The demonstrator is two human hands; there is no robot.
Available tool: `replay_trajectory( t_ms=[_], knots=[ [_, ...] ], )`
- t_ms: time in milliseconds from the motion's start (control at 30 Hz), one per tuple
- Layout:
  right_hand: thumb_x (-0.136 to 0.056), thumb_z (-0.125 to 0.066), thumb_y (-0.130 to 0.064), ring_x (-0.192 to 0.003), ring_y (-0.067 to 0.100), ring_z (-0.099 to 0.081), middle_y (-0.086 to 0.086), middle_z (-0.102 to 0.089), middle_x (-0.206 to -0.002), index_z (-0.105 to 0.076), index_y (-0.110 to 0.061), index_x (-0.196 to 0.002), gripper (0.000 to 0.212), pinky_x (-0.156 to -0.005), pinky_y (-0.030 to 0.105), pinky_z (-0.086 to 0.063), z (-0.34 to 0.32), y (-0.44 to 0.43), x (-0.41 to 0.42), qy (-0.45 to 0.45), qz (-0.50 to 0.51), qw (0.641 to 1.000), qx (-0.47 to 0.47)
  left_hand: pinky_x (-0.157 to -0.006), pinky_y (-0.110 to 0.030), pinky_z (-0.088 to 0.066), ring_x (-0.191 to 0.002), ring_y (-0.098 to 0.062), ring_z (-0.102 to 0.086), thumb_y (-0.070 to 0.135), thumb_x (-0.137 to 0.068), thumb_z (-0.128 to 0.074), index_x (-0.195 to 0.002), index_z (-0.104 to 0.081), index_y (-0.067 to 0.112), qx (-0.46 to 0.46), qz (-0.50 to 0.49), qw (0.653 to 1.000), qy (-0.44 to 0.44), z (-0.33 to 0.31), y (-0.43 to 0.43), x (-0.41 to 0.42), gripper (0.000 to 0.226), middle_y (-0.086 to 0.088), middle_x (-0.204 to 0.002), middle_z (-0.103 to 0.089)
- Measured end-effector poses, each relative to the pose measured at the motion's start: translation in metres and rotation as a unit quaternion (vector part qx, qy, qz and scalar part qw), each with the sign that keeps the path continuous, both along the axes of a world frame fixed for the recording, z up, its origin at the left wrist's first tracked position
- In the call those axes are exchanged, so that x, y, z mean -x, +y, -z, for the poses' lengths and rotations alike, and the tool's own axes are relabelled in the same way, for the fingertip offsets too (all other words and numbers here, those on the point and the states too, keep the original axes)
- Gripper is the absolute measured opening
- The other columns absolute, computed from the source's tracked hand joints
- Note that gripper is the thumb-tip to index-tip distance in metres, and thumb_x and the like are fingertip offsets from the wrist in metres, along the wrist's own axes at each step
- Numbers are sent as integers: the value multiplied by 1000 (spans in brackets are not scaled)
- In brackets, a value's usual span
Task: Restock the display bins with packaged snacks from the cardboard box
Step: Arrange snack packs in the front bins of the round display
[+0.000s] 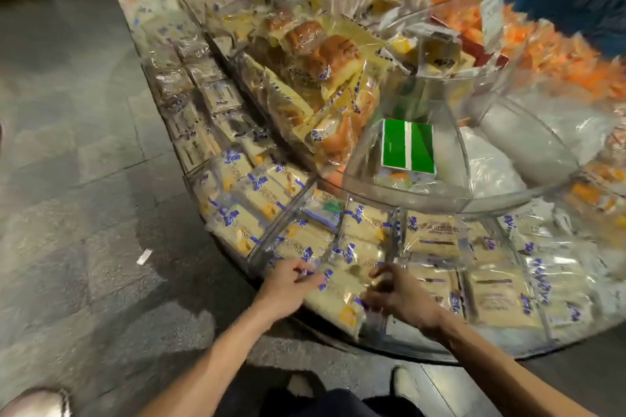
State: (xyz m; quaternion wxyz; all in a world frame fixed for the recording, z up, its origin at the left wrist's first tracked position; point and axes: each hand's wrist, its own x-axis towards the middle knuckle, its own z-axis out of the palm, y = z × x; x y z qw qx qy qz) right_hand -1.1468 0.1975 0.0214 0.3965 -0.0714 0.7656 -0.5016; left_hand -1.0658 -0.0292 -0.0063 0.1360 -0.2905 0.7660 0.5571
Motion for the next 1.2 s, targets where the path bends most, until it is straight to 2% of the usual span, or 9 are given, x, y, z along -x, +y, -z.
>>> replay_trajectory(
  t_ms=[100,233,333,433,633,800,933,1067,1200],
  knots=[
    [-77,-86,-17,-69,14,-62,16,-73,-88,-49,-8,-108,50,-60,23,-47,-11,-39,18,54,70,996,-10,-80,-28,-47,-99,-14,-63,46,-85,-75,-109,-63,17,69,5,997,31,-19,-31,45,39,2,-107,-67],
    [-64,-93,-37,-86,15,-62,-3,-64,-101,-52,-15,-113,68,-71,26,-48,-8,-82,35,167,1,976,-137,-72,-28,-41,-88,-18,-55,42,-89,-71,-100,-60,18,222,44,973,37,-27,-51,91,28,1,-99,-61],
    [-75,-86,-39,-102,26,-61,9,-59,-119,-50,-11,-125,68,-86,37,-52,9,-100,34,221,-33,951,-214,-71,-32,-44,-86,-21,-54,38,-93,-66,-99,-50,22,272,106,956,25,-19,-53,100,24,-2,-100,-57],
    [-89,-71,-44,-107,29,-57,13,-53,-124,-50,-11,-131,58,-91,36,-50,20,-104,33,262,-60,925,-269,-65,-36,-49,-76,-22,-56,40,-98,-58,-99,-50,19,382,174,907,40,-9,-53,100,22,2,-83,-56],
    [-90,-64,-55,-110,24,-48,8,-44,-121,-51,-23,-139,60,-93,36,-48,30,-101,29,281,-85,913,-283,-61,-30,-42,-69,-16,-52,34,-100,-58,-98,-56,16,401,181,894,87,-5,-52,97,18,8,-73,-51],
    [-94,-58,-55,-111,26,-47,8,-41,-119,-43,-32,-146,59,-95,38,-46,27,-93,28,275,-136,907,-288,-59,-23,-45,-70,-14,-52,30,-101,-56,-103,-59,12,385,168,904,83,-9,-50,90,18,-1,-87,-62],
    [-96,-58,-49,-111,28,-51,10,-45,-123,-42,-29,-147,57,-95,36,-45,12,-83,31,289,-149,910,-257,-64,-30,-50,-70,-14,-53,30,-99,-60,-84,-54,18,344,146,927,37,-30,-53,78,20,0,-82,-60],
    [-98,-59,-38,-98,18,-59,6,-61,-115,-59,-19,-127,35,-76,21,-46,-22,-85,27,346,-201,897,-189,-58,-23,-37,-73,-16,-53,27,-99,-58,-83,-57,12,292,53,953,60,-78,-58,47,23,3,-76,-53],
    [-95,-61,-45,-70,12,-58,-9,-61,-74,-61,-26,-91,19,-69,31,-49,-74,-114,-13,396,-257,878,-73,-51,-25,-35,-58,-13,-50,33,-97,-60,-80,-60,14,348,-19,933,85,-148,-72,-25,26,6,-62,-53]
  ],
)
